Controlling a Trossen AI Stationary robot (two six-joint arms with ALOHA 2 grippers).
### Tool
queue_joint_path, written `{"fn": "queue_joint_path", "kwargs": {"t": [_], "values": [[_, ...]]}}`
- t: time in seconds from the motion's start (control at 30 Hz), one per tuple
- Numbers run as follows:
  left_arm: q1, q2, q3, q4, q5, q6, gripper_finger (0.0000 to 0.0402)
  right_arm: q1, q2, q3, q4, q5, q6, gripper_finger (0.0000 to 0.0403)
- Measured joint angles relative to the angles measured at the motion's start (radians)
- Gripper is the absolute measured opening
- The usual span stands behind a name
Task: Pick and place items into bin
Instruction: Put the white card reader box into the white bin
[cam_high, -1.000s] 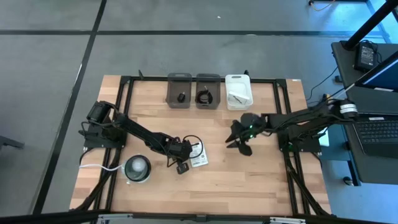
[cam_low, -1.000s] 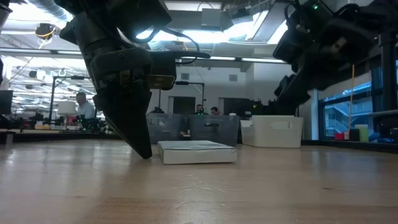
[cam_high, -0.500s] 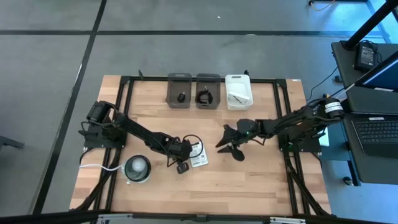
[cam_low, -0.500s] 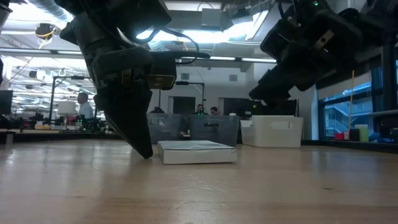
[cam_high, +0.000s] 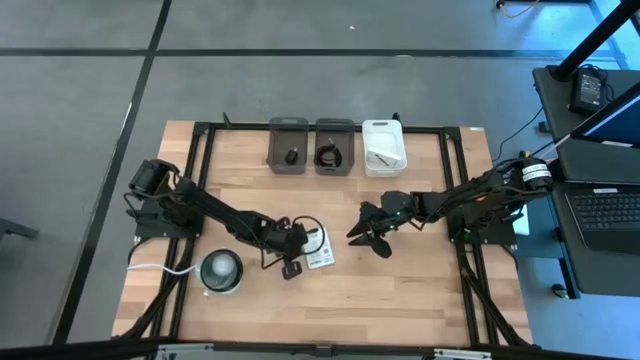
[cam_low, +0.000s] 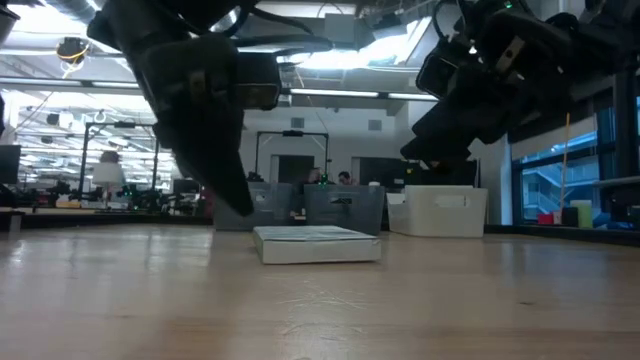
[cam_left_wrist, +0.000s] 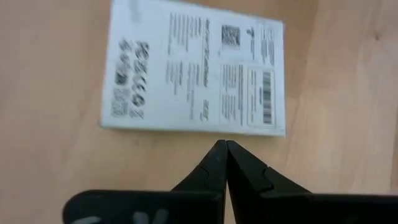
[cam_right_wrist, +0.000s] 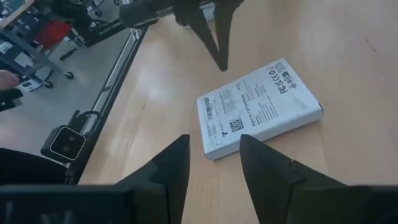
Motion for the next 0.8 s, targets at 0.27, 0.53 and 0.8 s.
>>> {"fn": "queue_joint_path", "kwargs": {"t": [0.27,0.53,0.8], "values": [[0.01,0.004,0.0,-0.003,-0.037,0.032,0.0003,-0.002,0.0,0.0,0.0,0.0,0.076,0.0145],[0.012,0.004,0.001,0.001,-0.081,0.033,0.0003,0.004,0.0,0.0,0.0,0.03,0.264,0.0146],[0.018,0.004,0.001,0.001,-0.078,0.068,0.0003,0.023,0.0,0.0,0.0,0.187,0.342,0.0146]]}}
